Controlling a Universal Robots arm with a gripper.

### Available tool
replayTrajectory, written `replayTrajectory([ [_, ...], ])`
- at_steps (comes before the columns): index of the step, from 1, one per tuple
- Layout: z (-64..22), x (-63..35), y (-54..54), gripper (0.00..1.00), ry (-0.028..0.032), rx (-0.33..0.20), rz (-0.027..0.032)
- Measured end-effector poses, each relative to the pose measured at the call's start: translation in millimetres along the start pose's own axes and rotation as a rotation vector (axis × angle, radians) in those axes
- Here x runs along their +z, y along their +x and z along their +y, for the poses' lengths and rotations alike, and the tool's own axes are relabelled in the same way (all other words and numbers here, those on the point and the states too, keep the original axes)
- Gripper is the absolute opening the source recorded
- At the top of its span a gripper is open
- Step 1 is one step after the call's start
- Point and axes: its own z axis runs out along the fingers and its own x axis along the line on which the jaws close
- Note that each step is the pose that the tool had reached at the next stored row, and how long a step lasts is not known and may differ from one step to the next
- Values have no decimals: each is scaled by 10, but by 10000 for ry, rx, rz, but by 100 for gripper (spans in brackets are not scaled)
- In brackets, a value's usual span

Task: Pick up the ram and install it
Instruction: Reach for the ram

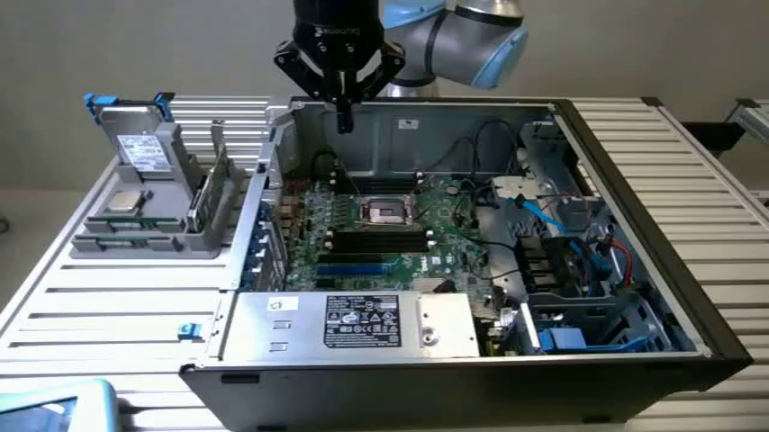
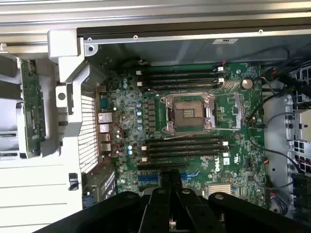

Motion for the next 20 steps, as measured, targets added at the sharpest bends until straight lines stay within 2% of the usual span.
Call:
replayTrajectory([
  [13, -1, -1, 11, 11, 1, 2, 0],
  [20, -10, -4, 147, 11, 1, 1, 0],
])
